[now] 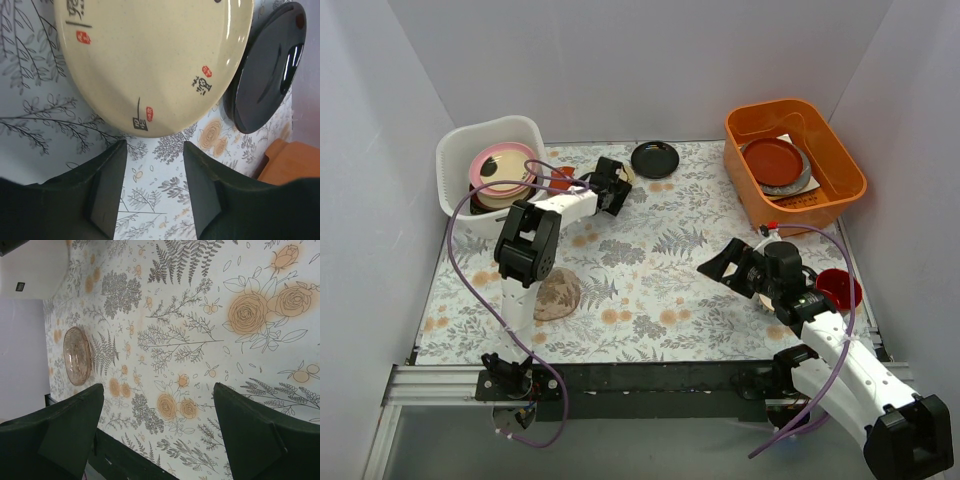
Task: Place the plates into the plastic bin on the countertop
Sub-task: Pick up the plate at the center of the board.
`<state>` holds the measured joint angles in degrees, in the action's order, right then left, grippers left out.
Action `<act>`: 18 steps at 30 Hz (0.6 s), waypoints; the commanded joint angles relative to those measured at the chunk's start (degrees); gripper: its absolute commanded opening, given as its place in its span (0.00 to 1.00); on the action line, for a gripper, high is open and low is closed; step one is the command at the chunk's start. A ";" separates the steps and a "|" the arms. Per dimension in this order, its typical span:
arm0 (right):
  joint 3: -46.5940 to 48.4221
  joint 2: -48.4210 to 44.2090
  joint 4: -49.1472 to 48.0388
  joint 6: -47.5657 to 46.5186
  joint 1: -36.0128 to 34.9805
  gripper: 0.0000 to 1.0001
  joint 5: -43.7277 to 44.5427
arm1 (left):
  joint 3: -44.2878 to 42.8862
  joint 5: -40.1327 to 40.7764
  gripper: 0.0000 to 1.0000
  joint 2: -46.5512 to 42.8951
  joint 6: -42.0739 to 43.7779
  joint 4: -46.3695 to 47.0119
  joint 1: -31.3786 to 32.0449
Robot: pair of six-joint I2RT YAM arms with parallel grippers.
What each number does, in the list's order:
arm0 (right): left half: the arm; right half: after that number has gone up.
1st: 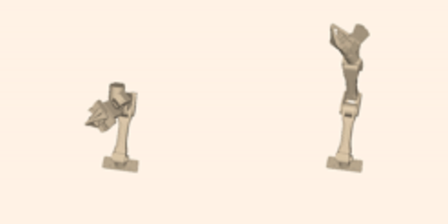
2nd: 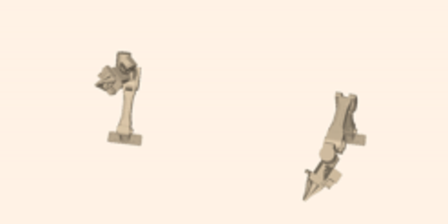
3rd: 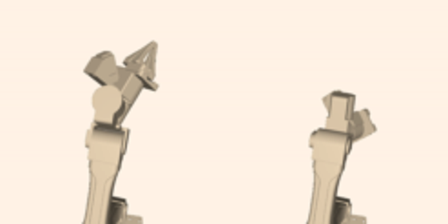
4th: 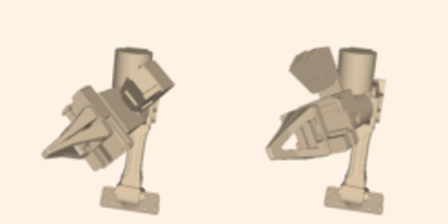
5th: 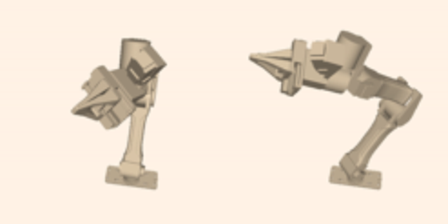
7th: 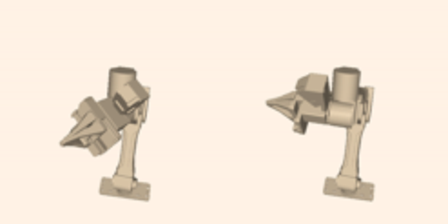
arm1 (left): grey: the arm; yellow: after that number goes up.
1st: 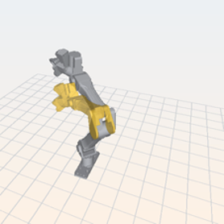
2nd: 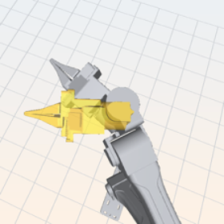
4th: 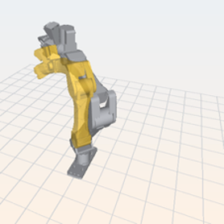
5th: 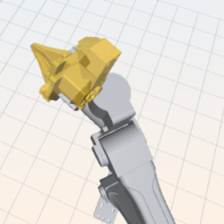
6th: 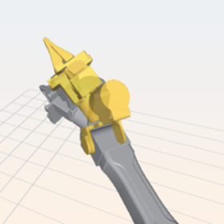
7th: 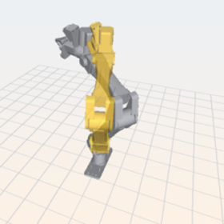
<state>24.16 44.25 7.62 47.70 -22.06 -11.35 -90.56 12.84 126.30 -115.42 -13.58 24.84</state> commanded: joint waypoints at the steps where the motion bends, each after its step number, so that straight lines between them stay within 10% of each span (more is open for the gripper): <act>1: -0.52 0.22 -1.38 -1.30 0.71 0.98 -1.74 | 1.27 2.10 0.45 2.02 -20.46 -5.23 -1.46; 18: -1.93 0.84 -2.34 -1.74 2.55 0.98 -3.32 | 3.38 -0.53 0.33 3.95 -22.75 -4.35 -3.30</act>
<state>23.09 44.75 7.27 46.94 -20.14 -13.45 -89.65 11.57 126.87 -115.52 -12.64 22.85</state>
